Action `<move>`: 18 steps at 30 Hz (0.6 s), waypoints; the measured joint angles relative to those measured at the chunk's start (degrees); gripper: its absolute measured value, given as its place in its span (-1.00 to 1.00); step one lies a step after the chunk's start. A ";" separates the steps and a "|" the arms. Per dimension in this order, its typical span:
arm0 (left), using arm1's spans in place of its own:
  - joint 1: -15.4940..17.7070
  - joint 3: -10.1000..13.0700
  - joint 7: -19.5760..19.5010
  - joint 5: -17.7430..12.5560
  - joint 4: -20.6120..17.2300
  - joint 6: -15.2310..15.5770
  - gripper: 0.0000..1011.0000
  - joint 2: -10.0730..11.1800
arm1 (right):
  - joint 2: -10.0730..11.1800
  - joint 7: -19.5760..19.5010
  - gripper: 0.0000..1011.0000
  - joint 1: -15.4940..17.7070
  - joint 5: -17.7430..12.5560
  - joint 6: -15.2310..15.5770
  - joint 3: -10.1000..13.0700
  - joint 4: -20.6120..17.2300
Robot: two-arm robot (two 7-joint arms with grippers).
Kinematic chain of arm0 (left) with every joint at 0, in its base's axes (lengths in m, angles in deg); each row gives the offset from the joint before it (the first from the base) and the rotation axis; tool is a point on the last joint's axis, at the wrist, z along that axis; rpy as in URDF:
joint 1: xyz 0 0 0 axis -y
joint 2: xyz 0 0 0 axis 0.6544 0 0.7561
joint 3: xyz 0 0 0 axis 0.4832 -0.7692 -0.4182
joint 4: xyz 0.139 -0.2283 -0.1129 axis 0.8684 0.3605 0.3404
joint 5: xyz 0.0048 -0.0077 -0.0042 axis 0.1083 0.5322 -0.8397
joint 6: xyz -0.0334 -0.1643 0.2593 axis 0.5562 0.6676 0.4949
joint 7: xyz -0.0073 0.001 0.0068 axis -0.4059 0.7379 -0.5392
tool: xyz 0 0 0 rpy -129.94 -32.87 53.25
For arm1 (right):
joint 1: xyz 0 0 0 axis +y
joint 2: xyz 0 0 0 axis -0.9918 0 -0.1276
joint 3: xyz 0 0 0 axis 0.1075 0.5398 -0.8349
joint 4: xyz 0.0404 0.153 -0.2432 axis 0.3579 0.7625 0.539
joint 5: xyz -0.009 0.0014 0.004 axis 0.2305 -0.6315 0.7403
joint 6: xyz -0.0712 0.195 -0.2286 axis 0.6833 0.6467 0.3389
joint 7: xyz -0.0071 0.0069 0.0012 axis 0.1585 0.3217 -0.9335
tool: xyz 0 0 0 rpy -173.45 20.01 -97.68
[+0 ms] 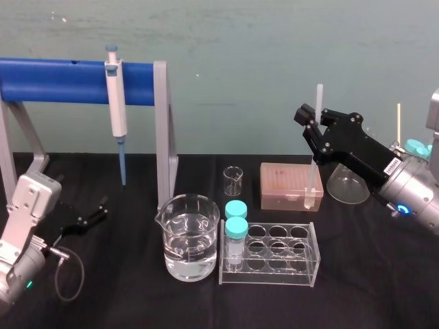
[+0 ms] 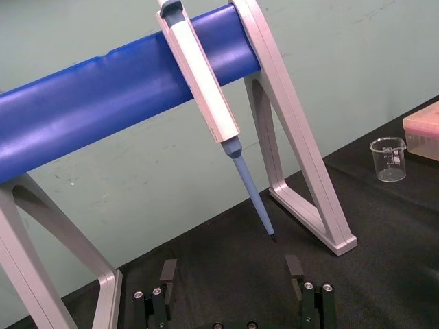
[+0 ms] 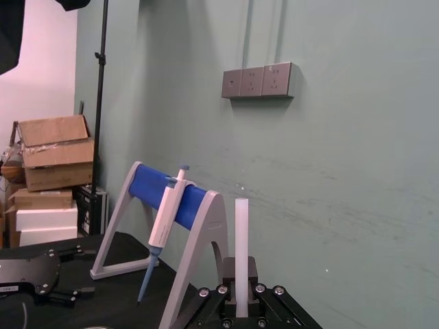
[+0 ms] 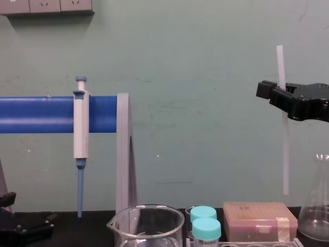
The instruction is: Pick up the stirring rod with one hand, then place it down.
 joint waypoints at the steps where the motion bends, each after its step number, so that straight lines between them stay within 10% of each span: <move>1: 0.00 0.00 0.00 0.00 0.00 0.00 0.98 0.00 | 0.00 0.02 -0.89 -0.03 0.01 -0.01 -0.02 0.02; 18: 0.00 0.00 0.00 0.00 0.00 0.00 0.98 0.00 | 0.18 0.53 -0.89 -0.27 -0.03 0.28 -0.43 0.00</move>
